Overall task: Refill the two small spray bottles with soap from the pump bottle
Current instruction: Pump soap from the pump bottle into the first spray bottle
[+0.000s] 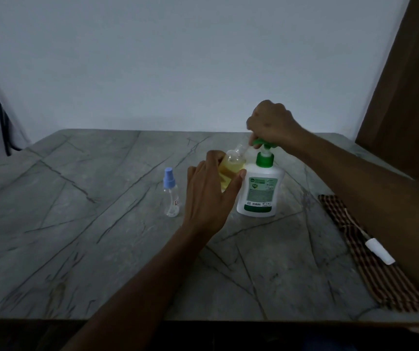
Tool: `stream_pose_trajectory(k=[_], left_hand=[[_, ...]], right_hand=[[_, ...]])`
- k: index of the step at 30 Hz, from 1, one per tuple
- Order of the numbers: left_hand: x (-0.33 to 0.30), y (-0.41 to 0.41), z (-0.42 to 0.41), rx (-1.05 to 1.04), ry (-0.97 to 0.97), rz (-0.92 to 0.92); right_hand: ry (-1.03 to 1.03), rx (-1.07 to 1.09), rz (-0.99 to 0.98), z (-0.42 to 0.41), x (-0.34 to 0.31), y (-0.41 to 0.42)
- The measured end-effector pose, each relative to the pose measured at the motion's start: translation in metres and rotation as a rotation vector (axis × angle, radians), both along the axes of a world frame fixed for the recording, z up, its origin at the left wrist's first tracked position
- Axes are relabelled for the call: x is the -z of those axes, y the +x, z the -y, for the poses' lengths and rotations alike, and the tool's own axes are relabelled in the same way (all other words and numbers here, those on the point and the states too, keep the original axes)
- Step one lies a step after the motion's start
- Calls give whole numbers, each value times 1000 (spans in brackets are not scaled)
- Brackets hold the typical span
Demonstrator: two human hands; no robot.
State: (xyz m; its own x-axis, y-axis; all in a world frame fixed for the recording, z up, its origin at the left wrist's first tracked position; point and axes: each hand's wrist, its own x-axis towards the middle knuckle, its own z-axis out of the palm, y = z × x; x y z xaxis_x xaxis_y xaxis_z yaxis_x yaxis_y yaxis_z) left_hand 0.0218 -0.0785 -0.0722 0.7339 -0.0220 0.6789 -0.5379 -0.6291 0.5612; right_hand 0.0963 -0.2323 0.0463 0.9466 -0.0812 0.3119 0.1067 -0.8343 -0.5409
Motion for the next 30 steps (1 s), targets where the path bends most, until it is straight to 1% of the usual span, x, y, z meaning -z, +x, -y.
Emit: stream_pose_trajectory(k=[5,13,18,23,30], left_hand=[[3,5,-4,4,-29,20],[4,7,-3,41,-19,17],[4,7,-4,36,-8,20],[6,8,-5,32,-16,39],[4,6,-1,-17,-21,127]], right_hand=[[40,10,51,2,-4,-3],[122,3,82,1,-9,-13],[144,-2,134,6,-15,-19],[120,6,229,24,-13,-28],[105,0,201,38,-10,-28]])
